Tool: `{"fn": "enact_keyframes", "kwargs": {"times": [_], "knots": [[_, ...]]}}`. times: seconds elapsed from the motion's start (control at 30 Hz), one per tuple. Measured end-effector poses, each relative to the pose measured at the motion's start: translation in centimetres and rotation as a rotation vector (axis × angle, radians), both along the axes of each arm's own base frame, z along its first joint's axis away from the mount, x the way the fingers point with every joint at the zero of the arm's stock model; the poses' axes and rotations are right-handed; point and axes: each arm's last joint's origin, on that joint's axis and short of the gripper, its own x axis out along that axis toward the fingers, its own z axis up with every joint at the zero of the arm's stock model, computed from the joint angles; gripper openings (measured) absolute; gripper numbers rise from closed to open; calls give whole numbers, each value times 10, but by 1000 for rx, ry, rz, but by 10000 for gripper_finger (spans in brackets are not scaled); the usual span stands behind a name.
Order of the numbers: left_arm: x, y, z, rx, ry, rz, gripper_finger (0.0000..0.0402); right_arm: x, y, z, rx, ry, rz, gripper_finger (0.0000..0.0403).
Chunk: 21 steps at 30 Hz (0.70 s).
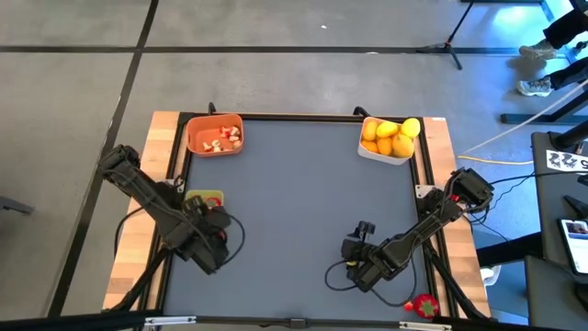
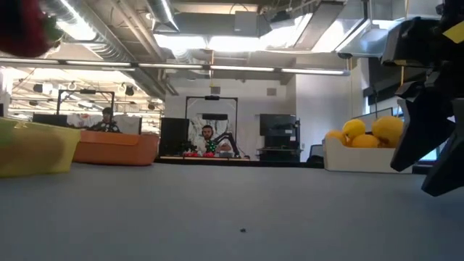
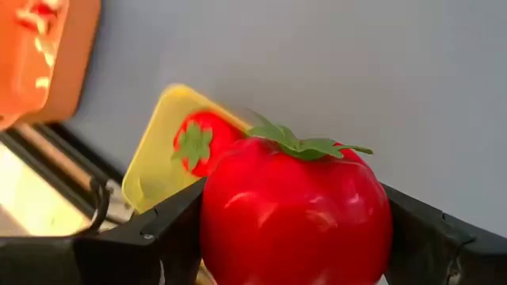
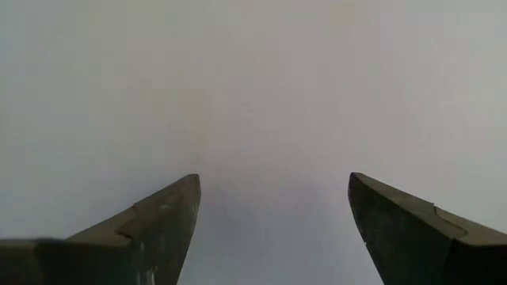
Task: Sort produce into baskets
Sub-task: Put the red tomato into the yellow bin
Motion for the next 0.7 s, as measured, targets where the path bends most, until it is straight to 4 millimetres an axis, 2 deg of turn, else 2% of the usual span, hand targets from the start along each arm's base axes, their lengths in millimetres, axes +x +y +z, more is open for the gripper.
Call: {"fn": "enact_keyframes", "kwargs": {"times": [0.2, 0.57, 0.7], "knots": [[-7, 10, -28, -42, 219, -11, 288, 1, 1, 1, -2, -23, -1, 321], [-13, 54, -74, -51, 525, -59, 288, 4, 2, 2, 4, -59, -3, 321], [-14, 67, -86, -66, 574, -63, 288, 4, 3, 2, 8, -63, -4, 321]]}}
